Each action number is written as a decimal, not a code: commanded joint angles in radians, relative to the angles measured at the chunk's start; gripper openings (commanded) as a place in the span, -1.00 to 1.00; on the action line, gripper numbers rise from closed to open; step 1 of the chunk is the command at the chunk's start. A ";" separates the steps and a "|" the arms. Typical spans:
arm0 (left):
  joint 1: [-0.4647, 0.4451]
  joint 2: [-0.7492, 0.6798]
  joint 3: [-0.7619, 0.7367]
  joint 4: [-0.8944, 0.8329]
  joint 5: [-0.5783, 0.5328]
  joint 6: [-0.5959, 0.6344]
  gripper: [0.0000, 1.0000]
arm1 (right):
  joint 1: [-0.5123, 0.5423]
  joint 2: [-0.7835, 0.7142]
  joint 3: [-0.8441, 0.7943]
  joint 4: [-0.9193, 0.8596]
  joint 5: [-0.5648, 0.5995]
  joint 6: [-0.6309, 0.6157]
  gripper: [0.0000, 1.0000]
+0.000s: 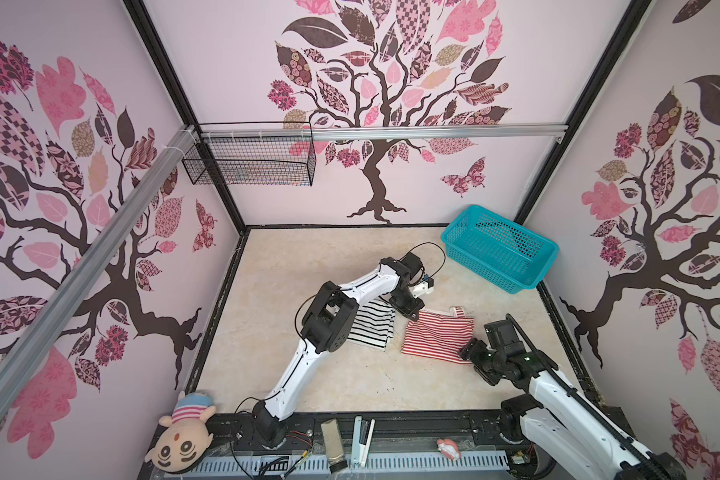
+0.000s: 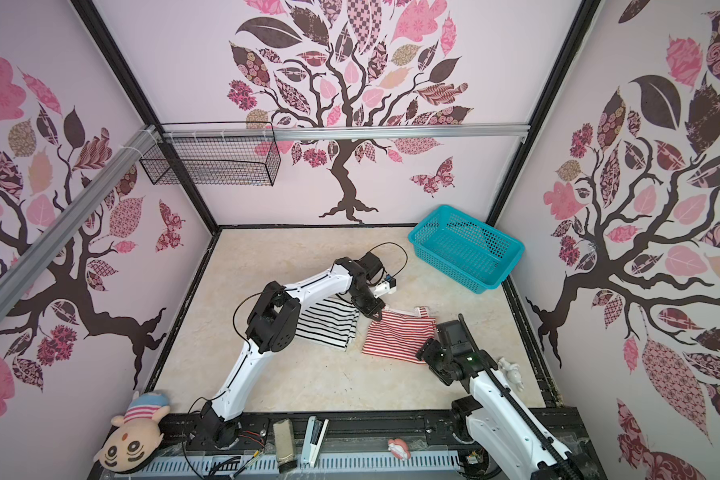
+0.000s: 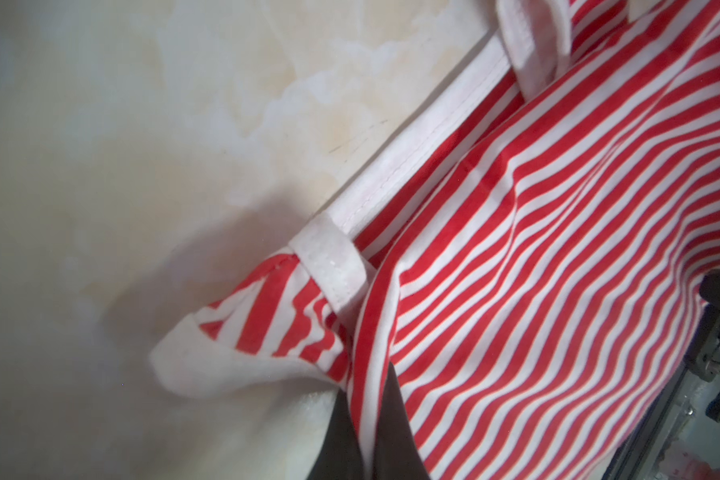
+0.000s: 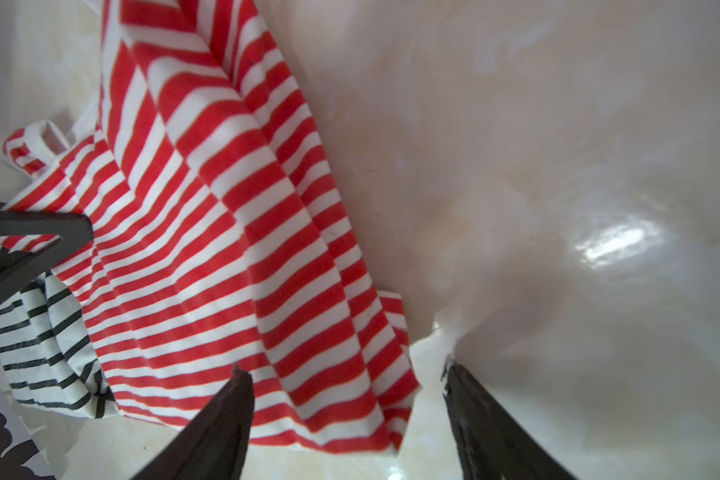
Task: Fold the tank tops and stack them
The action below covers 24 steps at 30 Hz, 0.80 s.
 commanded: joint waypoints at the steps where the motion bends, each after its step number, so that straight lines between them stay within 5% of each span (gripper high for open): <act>1: -0.005 0.022 0.015 -0.033 -0.036 0.016 -1.00 | 0.003 -0.001 -0.028 0.039 0.010 0.026 0.48; 10: -0.018 0.022 0.044 -0.046 -0.042 0.015 -1.00 | 0.003 0.078 -0.051 0.121 0.037 0.073 0.24; 20: -0.018 0.042 0.148 -0.091 -0.028 0.004 -1.00 | 0.003 0.045 0.002 0.112 0.022 0.047 -1.00; 24: -0.008 0.017 0.169 -0.095 0.000 -0.010 -1.00 | 0.003 0.052 0.040 0.126 -0.003 0.029 -1.00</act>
